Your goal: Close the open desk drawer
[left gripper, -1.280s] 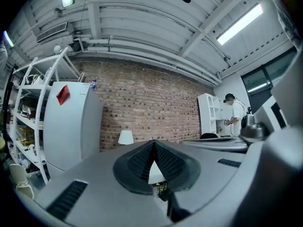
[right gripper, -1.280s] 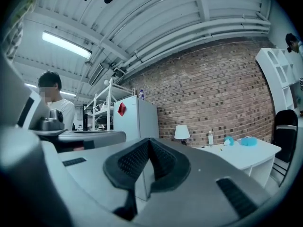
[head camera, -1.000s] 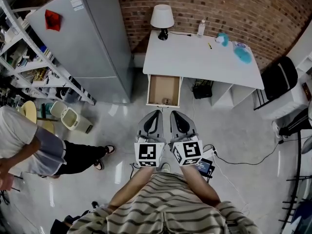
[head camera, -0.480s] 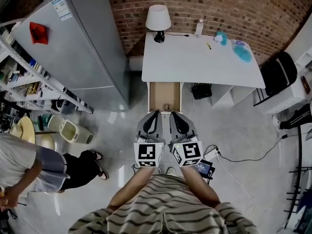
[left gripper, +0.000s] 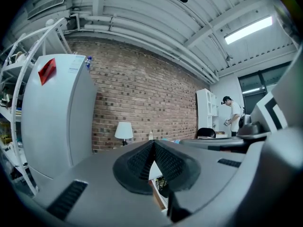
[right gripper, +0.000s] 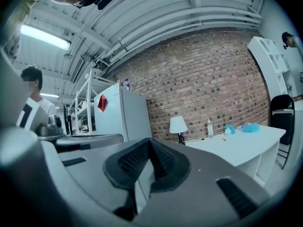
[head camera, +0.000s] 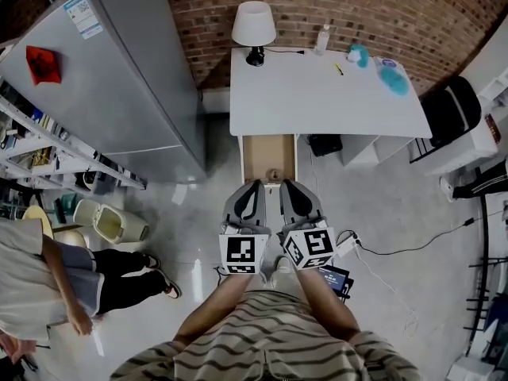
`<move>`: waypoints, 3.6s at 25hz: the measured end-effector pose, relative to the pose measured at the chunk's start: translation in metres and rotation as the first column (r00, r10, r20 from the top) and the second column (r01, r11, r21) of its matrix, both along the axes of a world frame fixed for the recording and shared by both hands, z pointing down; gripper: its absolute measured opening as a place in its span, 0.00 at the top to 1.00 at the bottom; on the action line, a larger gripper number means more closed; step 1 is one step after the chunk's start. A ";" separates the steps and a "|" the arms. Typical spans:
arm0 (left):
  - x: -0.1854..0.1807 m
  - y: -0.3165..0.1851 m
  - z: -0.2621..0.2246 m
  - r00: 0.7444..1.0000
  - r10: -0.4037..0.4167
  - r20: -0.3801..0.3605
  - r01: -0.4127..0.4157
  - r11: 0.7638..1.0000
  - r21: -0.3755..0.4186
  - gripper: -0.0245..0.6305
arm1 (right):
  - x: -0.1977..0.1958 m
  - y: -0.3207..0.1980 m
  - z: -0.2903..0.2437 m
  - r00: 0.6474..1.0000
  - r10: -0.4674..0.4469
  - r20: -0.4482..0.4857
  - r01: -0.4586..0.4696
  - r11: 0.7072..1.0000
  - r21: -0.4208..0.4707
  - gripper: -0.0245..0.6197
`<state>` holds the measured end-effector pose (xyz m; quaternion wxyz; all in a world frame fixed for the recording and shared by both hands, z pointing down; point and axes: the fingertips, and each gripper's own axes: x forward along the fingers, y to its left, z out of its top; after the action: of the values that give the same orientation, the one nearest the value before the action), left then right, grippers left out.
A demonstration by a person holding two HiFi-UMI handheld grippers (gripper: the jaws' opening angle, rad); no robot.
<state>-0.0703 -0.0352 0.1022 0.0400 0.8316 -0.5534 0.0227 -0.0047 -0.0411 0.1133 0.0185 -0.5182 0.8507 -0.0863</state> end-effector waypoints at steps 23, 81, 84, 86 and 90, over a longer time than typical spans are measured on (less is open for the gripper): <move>0.013 -0.055 0.092 0.997 -0.074 0.019 0.075 0.994 -0.075 0.95 | 0.030 -0.082 0.140 0.957 0.114 0.268 -0.058 0.977 -0.207 0.95; 0.027 -0.084 0.334 0.984 -0.118 -0.130 0.079 0.958 -0.274 0.95 | 0.058 -0.109 0.565 0.107 0.285 0.952 0.159 0.941 -0.300 0.95; 0.032 -0.085 0.338 0.985 -0.106 -0.134 0.066 0.961 -0.270 0.95 | 0.053 -0.108 0.584 0.131 0.290 0.948 0.179 0.934 -0.311 0.94; 0.036 -0.084 0.342 0.989 -0.085 -0.123 0.048 0.960 -0.277 0.95 | 0.051 -0.107 0.596 0.136 0.287 0.948 0.189 0.932 -0.310 0.83; 0.039 -0.084 0.350 0.993 -0.055 -0.105 0.023 0.959 -0.282 0.95 | 0.058 -0.111 0.616 0.120 0.305 0.945 0.172 0.931 -0.322 0.78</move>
<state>-0.0308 -0.1192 0.4527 0.1888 0.8065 -0.5578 0.0534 0.0534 -0.1526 0.7290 0.4872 -0.3615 0.5662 -0.5580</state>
